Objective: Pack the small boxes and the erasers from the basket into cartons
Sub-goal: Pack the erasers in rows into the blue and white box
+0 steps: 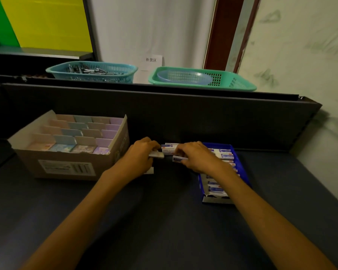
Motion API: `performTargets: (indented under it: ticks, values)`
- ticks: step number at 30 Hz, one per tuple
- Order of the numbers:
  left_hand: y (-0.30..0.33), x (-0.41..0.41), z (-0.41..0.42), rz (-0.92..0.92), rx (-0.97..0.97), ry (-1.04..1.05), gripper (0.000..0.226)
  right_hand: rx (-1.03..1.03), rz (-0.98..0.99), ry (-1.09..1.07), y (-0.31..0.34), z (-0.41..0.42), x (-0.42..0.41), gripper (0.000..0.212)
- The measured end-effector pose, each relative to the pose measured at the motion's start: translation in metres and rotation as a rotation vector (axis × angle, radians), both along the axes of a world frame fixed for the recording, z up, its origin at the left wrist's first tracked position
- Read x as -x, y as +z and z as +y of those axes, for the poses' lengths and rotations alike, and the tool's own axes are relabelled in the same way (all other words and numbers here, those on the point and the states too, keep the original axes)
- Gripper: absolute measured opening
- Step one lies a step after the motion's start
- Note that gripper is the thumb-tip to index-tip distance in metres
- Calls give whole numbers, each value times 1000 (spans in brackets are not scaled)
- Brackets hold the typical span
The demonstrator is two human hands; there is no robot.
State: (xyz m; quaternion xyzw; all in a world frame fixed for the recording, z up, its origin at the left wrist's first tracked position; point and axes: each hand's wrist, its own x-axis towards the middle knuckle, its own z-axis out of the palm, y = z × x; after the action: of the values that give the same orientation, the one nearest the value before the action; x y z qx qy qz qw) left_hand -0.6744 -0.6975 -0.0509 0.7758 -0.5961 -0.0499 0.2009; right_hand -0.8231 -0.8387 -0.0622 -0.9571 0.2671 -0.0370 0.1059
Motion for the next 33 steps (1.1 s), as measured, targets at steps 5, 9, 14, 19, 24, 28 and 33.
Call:
performTargets:
  ticks: [5,9,14,19,24,28,33]
  values:
    - [2,-4,3,-7,55,-95,38,-259,-267,45,20,-6,14,36]
    - [8,2,-5,-53,118,-119,30,-373,-453,0,35,-14,39,30]
    - [14,21,-18,184,213,-122,28,-437,-543,-99,39,-26,71,28]
    - [16,47,-37,203,219,-146,30,-504,-532,-163,36,-38,100,29]
    - [14,65,-58,84,210,-199,31,-389,-437,-139,36,-46,121,29]
    - [6,75,-73,-9,192,-214,31,-245,-392,-131,30,-53,130,26]
    - [-6,83,-86,-114,98,-172,34,-146,-256,-114,21,-60,129,25]
